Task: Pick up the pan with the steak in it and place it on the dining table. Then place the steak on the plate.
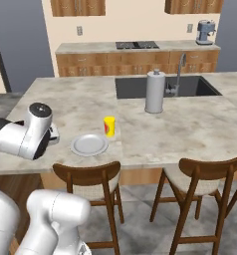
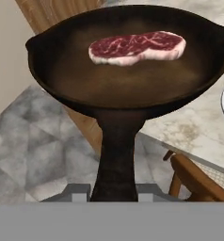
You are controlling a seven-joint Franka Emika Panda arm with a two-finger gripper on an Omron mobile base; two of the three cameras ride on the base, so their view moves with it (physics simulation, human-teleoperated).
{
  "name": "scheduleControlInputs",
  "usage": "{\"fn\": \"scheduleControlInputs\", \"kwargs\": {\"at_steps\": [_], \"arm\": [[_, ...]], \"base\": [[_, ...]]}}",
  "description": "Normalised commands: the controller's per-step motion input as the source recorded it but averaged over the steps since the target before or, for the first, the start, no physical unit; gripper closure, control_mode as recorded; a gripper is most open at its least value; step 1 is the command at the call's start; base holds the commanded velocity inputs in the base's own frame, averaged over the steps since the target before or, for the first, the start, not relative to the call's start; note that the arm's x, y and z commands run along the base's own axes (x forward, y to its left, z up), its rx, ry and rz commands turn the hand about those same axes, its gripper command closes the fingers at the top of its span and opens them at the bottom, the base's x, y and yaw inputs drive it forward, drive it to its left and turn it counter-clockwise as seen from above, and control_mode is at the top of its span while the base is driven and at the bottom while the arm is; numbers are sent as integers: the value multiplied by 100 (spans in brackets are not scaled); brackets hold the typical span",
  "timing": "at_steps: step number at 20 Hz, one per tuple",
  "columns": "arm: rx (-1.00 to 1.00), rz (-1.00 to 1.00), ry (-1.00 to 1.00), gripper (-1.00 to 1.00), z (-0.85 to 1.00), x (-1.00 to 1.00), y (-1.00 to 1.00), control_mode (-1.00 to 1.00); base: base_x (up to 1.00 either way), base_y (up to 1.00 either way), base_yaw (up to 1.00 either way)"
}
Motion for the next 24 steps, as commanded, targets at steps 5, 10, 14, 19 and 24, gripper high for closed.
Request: {"fn": "scheduleControlInputs", "kwargs": {"at_steps": [5, 10, 14, 19, 24], "arm": [[-2, 0, 4, 100, -14, 5, 17, -100], [-4, -5, 0, 100, -45, 23, 22, -100], [-5, -13, 0, 100, -56, 43, 26, -100], [-3, -17, 0, 100, -56, 56, 31, -100], [-2, -13, 0, 100, -41, 47, 37, -100]], "base": [[0, 0, 0], [0, 0, 0], [0, 0, 0], [0, 0, 0], [0, 0, 0]]}}
